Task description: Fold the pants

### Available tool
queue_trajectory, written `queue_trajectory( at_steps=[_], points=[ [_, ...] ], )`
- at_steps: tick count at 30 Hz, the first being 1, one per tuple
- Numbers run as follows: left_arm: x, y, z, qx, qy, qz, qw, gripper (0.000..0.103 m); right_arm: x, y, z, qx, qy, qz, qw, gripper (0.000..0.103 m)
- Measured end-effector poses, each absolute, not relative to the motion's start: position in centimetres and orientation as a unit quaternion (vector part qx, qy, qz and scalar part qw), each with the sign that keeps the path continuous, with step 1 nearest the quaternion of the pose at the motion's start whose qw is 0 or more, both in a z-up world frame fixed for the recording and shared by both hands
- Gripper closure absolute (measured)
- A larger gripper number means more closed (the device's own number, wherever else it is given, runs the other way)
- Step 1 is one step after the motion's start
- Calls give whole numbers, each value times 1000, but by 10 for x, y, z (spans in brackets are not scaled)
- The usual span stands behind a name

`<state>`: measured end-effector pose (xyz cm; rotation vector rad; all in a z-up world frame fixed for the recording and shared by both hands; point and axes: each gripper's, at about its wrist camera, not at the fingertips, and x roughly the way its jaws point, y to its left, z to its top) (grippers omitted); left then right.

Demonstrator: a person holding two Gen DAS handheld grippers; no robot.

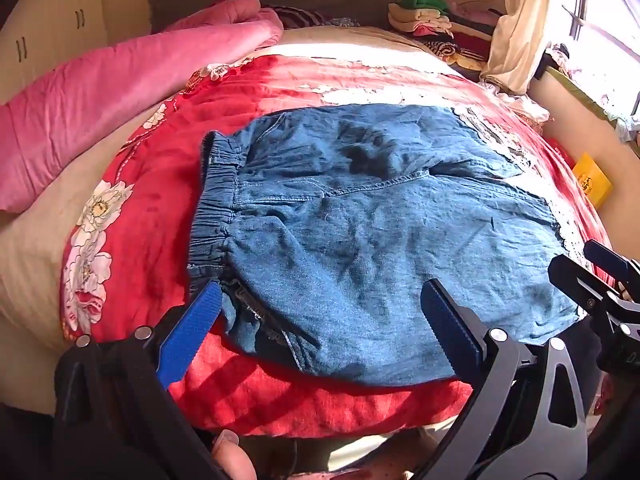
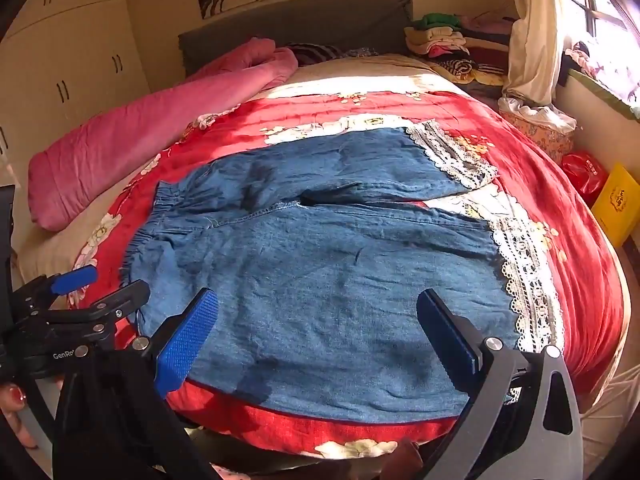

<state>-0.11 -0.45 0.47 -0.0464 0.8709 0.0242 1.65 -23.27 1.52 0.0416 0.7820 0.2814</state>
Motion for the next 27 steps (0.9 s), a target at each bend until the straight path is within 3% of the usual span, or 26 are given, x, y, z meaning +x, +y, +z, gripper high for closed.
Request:
queue_trajectory(
  at_steps=[27],
  points=[
    [0, -4, 8, -23, 416, 17, 909, 9, 17, -230, 15, 13, 379, 136, 915, 4]
  ],
)
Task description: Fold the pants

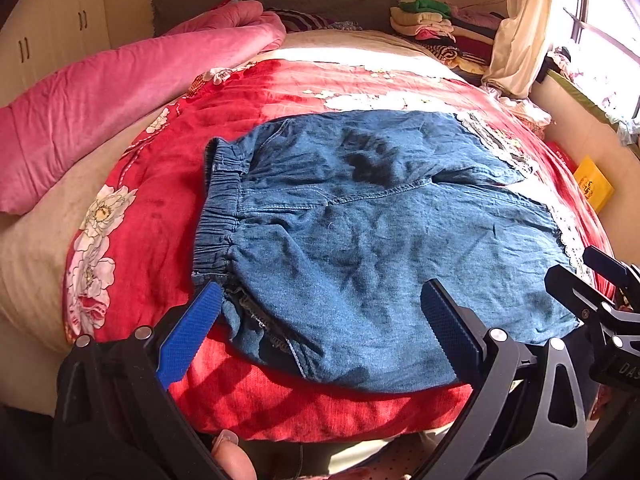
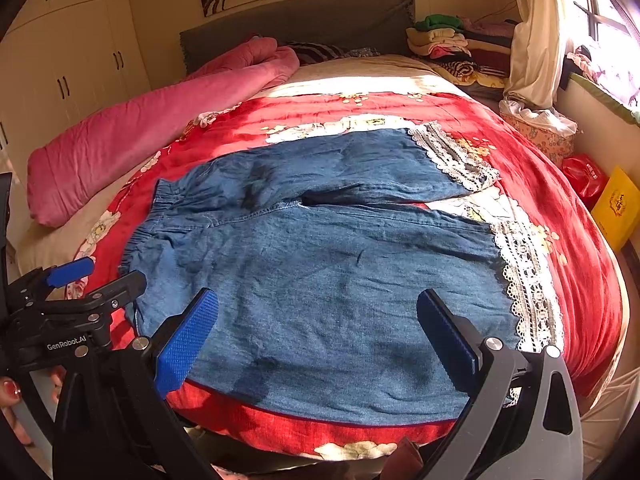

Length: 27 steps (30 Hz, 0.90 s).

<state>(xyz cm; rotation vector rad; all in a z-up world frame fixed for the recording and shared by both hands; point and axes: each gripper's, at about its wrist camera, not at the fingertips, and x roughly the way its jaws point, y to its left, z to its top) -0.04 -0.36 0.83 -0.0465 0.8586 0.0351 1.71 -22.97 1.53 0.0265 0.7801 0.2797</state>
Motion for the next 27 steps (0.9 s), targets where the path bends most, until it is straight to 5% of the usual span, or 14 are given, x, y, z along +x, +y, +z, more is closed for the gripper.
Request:
queue_trajectory(
  at_steps=[27],
  points=[
    [45, 36, -6, -51, 427, 36, 902, 9, 74, -203, 13, -17, 392, 153, 907, 4]
  ],
)
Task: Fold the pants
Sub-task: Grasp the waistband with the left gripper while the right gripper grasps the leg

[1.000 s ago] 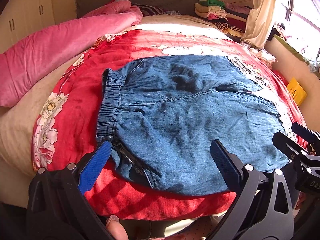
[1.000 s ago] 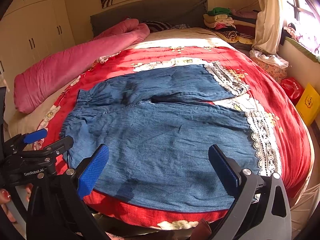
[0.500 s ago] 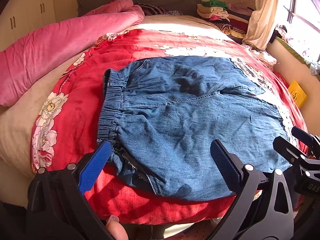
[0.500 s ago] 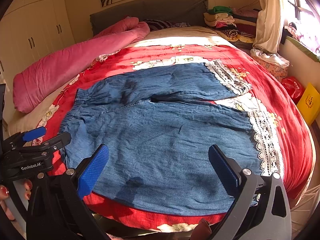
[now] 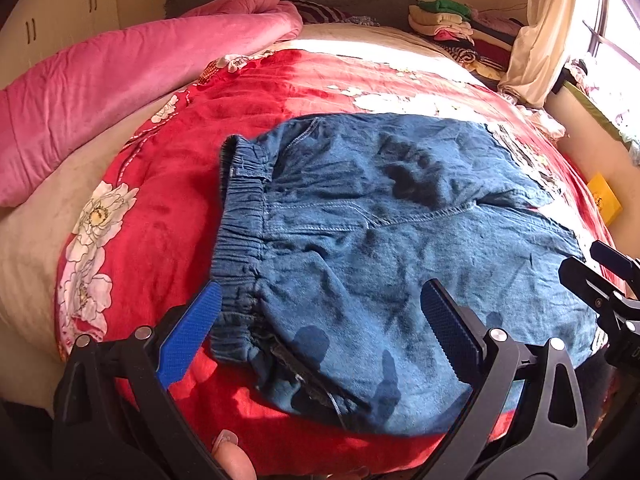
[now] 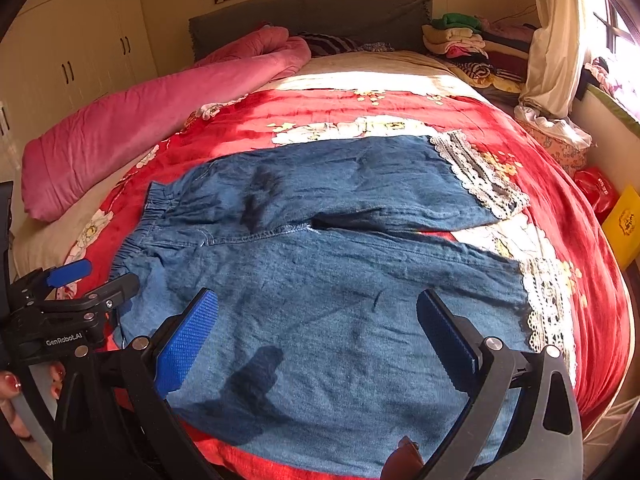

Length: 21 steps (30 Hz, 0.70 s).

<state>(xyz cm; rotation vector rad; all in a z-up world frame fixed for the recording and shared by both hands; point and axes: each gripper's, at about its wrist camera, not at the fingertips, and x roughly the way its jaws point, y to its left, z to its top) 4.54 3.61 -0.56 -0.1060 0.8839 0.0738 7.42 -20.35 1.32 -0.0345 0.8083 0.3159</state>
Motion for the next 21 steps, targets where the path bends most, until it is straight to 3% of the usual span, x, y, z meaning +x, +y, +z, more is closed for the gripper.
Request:
queue_trajectory(
  at_steps=[9, 21],
  points=[
    [112, 89, -1, -50, 426, 84, 899, 9, 141, -155, 27, -77, 377, 168, 908, 4],
    [194, 117, -40, -61, 482, 73, 871, 9, 217, -105, 20, -128, 383, 186, 896, 4]
  ],
)
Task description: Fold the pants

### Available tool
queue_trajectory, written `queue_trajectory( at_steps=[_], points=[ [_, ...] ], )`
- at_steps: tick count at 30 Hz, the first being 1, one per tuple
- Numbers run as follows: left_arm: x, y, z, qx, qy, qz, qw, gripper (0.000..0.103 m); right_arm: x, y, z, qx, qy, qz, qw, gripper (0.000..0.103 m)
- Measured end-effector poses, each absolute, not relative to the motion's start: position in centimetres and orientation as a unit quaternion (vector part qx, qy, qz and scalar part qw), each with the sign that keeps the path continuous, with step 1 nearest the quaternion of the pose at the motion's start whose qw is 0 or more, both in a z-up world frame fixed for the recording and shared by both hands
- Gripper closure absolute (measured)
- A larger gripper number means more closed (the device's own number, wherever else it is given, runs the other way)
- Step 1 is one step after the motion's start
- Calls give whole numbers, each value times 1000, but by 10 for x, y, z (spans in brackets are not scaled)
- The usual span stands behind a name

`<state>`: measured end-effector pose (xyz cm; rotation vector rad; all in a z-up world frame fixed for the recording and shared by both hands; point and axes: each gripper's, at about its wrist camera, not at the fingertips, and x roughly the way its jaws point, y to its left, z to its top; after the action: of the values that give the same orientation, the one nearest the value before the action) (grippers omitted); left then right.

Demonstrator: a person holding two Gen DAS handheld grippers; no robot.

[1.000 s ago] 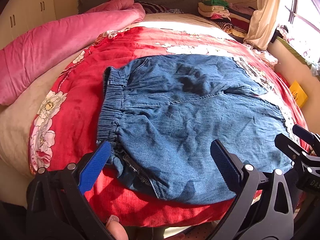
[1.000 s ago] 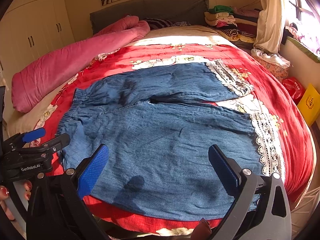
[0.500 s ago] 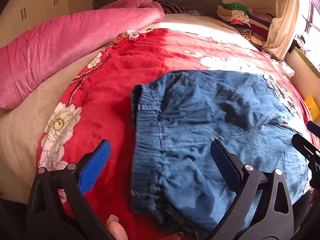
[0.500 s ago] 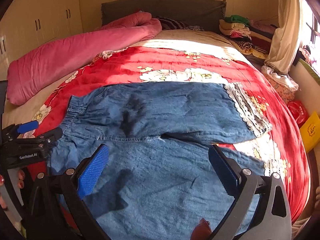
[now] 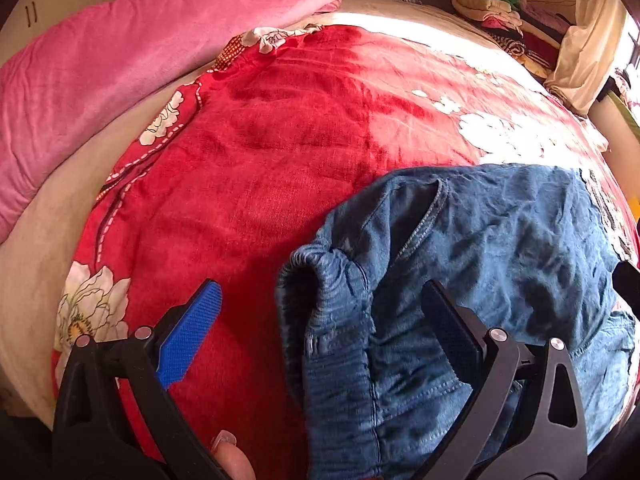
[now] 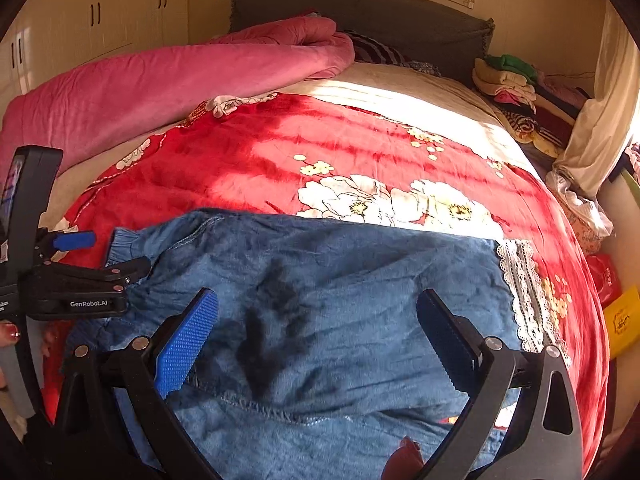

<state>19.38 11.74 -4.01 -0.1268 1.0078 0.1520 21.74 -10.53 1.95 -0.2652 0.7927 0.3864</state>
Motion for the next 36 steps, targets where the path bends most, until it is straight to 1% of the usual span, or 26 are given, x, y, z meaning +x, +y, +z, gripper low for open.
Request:
queue_trajectory(
  at_steps=[6, 7, 8, 10, 11, 13, 14, 19, 23, 24, 25, 26, 27, 28, 29, 30, 32, 36],
  points=[
    [218, 128, -56, -86, 488, 62, 867, 10, 247, -88, 8, -145, 390, 204, 886, 4],
    [221, 129, -58, -90, 487, 58, 867, 21, 252, -85, 5, -148, 392, 209, 884, 4],
    [224, 130, -59, -95, 486, 53, 867, 39, 258, -82, 2, -150, 396, 216, 880, 4],
    [230, 131, -62, -101, 485, 40, 868, 52, 273, -79, -3, -152, 406, 230, 871, 4],
    [231, 131, -62, -98, 482, 29, 870, 67, 281, -77, -5, -158, 410, 235, 867, 4],
    [232, 132, -60, -110, 476, 3, 873, 82, 293, -73, -8, -170, 415, 256, 857, 4],
    [234, 134, -59, -117, 472, -6, 874, 86, 300, -71, -10, -174, 421, 269, 848, 4],
    [226, 140, -51, -129, 443, -29, 887, 89, 326, -53, -18, -198, 435, 336, 811, 4],
    [216, 138, -36, -116, 415, -46, 901, 89, 341, -33, -34, -261, 433, 368, 780, 6],
    [213, 136, -32, -112, 410, -49, 904, 89, 343, -29, -38, -277, 432, 373, 773, 15],
    [211, 135, -29, -110, 406, -53, 906, 89, 345, -28, -43, -286, 437, 380, 763, 28],
    [210, 134, -26, -110, 403, -59, 906, 89, 345, -25, -46, -291, 444, 394, 750, 52],
    [208, 133, -25, -107, 403, -64, 907, 89, 343, -24, -47, -285, 454, 412, 737, 69],
    [206, 130, -23, -100, 401, -63, 908, 89, 339, -22, -45, -283, 453, 422, 733, 76],
    [204, 129, -21, -91, 398, -61, 911, 89, 332, -22, -42, -286, 446, 428, 732, 87],
    [203, 128, -20, -86, 396, -59, 912, 89, 325, -22, -38, -287, 439, 429, 735, 92],
    [198, 128, -15, -88, 391, -59, 914, 89, 314, -30, -28, -270, 429, 422, 752, 96],
    [181, 121, 1, -80, 372, -74, 922, 89, 287, -57, 1, -224, 415, 409, 782, 97]
  ],
)
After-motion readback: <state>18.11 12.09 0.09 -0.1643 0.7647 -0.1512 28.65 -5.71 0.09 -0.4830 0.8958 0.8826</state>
